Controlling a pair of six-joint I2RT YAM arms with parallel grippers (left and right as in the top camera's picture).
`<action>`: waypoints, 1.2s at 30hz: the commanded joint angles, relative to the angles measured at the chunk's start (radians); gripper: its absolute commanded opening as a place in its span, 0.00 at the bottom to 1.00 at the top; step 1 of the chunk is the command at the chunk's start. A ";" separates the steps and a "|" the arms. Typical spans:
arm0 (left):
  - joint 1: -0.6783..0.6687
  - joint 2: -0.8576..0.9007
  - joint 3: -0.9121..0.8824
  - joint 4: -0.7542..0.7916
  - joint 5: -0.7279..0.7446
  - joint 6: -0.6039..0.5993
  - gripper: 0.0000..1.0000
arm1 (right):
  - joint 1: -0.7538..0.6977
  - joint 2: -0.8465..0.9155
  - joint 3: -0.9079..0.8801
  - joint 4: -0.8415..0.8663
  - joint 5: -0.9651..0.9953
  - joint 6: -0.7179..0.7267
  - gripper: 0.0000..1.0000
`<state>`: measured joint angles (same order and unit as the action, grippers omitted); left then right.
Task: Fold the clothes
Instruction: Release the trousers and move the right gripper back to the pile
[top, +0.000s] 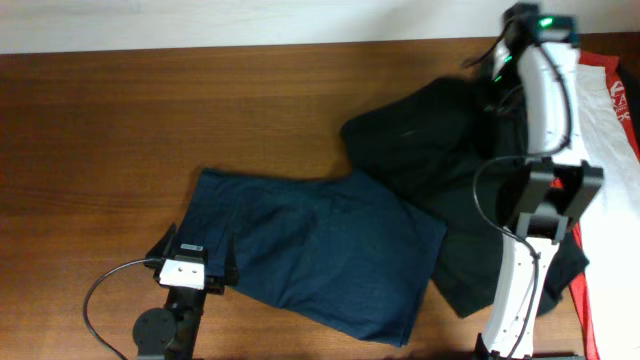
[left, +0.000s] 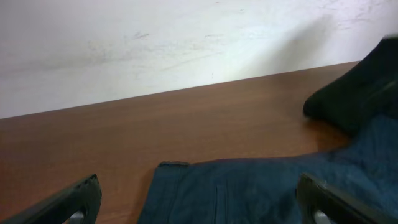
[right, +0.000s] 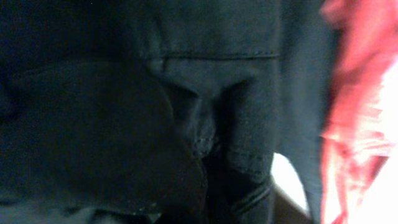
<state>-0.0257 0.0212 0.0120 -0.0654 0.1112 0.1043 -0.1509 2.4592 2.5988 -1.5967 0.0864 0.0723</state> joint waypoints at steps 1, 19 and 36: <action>0.005 -0.007 -0.003 -0.005 -0.003 -0.009 0.99 | -0.087 -0.069 0.241 -0.075 0.042 0.015 0.04; 0.005 -0.007 -0.003 -0.005 -0.003 -0.009 0.99 | -0.613 -0.257 0.308 -0.102 -0.236 0.094 0.99; 0.005 -0.007 -0.003 -0.005 -0.003 -0.009 0.99 | -0.505 -0.423 -0.844 0.266 -0.025 -0.117 0.99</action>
<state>-0.0257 0.0216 0.0120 -0.0654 0.1112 0.1043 -0.6533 2.0480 1.8091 -1.3628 0.0154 -0.0135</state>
